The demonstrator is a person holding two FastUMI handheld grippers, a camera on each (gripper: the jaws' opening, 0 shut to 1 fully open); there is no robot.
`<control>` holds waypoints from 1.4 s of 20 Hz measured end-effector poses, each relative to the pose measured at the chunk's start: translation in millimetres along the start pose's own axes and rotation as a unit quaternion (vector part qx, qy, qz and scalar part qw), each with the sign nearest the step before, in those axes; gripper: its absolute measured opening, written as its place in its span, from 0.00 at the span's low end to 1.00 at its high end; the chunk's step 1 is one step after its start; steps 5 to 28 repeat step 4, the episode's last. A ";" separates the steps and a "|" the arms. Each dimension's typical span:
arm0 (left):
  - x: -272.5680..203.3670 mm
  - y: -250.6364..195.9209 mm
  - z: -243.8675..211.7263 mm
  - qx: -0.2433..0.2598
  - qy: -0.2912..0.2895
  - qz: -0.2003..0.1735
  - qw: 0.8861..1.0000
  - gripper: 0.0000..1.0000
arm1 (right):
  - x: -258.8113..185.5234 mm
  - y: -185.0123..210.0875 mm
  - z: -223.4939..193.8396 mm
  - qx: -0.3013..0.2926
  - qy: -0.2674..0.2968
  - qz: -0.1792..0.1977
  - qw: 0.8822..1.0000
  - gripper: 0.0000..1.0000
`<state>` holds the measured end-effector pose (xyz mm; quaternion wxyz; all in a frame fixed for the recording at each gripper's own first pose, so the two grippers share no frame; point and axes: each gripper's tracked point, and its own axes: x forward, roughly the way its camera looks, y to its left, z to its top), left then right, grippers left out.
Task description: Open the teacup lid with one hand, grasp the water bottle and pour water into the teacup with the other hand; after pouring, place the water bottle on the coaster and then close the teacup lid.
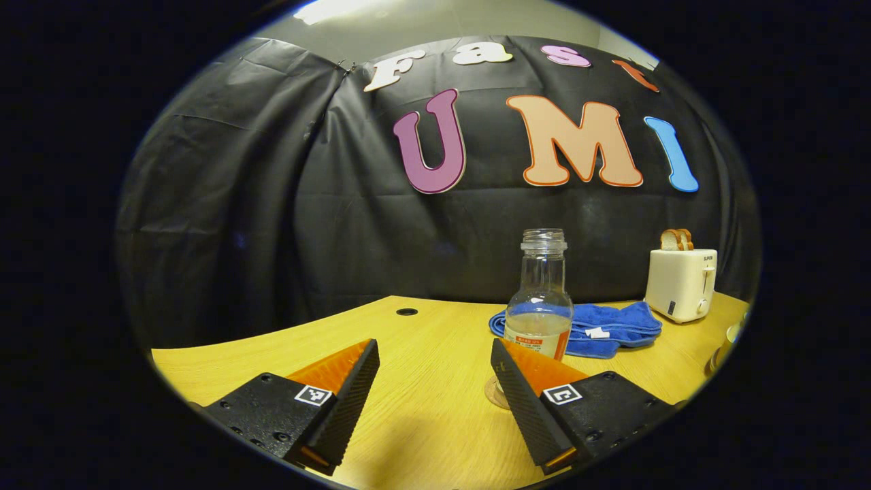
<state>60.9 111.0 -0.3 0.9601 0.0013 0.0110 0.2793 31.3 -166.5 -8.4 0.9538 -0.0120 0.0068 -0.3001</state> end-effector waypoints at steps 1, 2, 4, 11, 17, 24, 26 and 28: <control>-0.2 -0.2 -0.2 -0.001 0.000 -0.001 1.000 0.96 | 0.3 -0.2 -0.1 0.000 0.000 0.000 1.000 0.87; -0.3 -1.7 -0.3 0.000 0.001 -0.002 1.000 0.96 | 0.3 0.3 -0.5 0.000 0.000 0.000 1.000 0.87; -0.4 -2.6 -0.2 0.000 0.000 -0.005 1.000 0.96 | 0.2 -0.2 0.0 0.000 0.000 0.000 1.000 0.87; -0.4 -2.6 -0.2 0.000 0.000 -0.005 1.000 0.96 | 0.2 -0.2 0.0 0.000 0.000 0.000 1.000 0.87; -0.4 -2.6 -0.2 0.000 0.000 -0.005 1.000 0.96 | 0.2 -0.2 0.0 0.000 0.000 0.000 1.000 0.87; -0.4 -2.6 -0.2 0.000 0.000 -0.005 1.000 0.96 | 0.2 -0.2 0.0 0.000 0.000 0.000 1.000 0.87; -0.4 -2.6 -0.2 0.000 0.000 -0.005 1.000 0.96 | 0.2 -0.2 0.0 0.000 0.000 0.000 1.000 0.87; -0.4 -2.6 -0.2 0.000 0.000 -0.005 1.000 0.96 | 0.2 -0.2 0.0 0.000 0.000 0.000 1.000 0.87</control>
